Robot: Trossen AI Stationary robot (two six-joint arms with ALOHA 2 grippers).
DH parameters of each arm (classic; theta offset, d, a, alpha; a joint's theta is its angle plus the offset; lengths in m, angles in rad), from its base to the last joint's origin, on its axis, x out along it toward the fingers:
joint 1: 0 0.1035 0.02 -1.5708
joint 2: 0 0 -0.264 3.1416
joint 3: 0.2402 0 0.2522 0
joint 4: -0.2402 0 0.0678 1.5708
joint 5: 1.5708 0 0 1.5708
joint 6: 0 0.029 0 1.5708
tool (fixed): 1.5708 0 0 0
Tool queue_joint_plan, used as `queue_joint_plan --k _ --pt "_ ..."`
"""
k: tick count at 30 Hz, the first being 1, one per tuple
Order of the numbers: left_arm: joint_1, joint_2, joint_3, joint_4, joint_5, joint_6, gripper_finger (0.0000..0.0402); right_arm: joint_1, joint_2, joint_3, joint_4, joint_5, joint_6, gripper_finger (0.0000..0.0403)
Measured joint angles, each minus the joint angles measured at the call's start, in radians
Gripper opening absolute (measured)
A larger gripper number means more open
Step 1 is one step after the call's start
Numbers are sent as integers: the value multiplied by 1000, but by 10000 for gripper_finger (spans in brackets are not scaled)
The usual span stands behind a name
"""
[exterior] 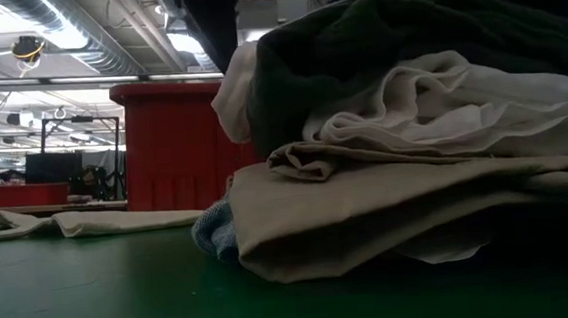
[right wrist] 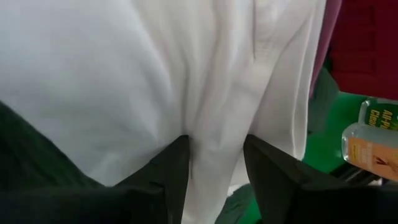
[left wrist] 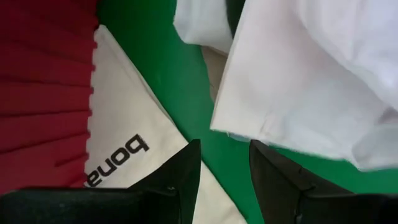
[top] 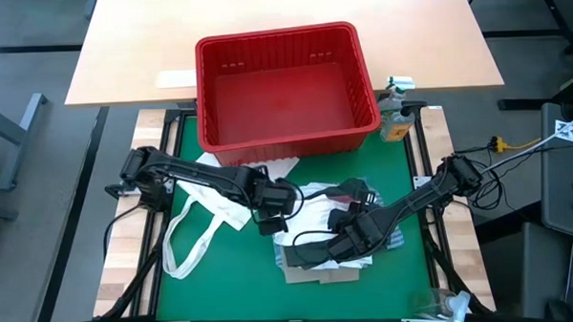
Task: Fold Laundry from Bin
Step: Fold the white underwear
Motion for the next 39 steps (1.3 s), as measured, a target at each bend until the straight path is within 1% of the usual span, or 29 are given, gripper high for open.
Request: queue_joint_plan --k 10,14,17,18,20,24,28,31,32,34,39 --pt "-33 -61 -14 -44 0 0 130 2 -4 28 -26 -2 1 154" --pt "-45 -121 -116 -44 19 0 130 10 -5 31 -31 3 1 154" --pt "-46 -209 -240 -24 43 -43 130 29 -5 31 -39 6 -1 154" --pt "-45 -245 -289 2 47 -57 130 37 -6 31 -39 7 -1 154" --pt "-42 -320 -393 109 62 -80 130 54 -6 31 -41 6 -1 154" --pt "-36 -434 -599 414 98 -97 130 77 -16 31 -43 6 -2 154" --pt "-36 -461 -731 687 56 -138 130 86 -26 31 -44 13 -2 154" --pt "-36 -444 -787 817 10 -172 130 86 -30 31 -44 12 -2 154" --pt "-34 -435 -799 853 -7 -192 130 86 -30 32 -44 13 -2 154" --pt "-25 -421 -812 857 -30 -239 130 86 -30 32 -45 12 -2 154" --pt "8 -395 -818 859 -25 -353 147 86 -30 32 -47 12 -3 154"
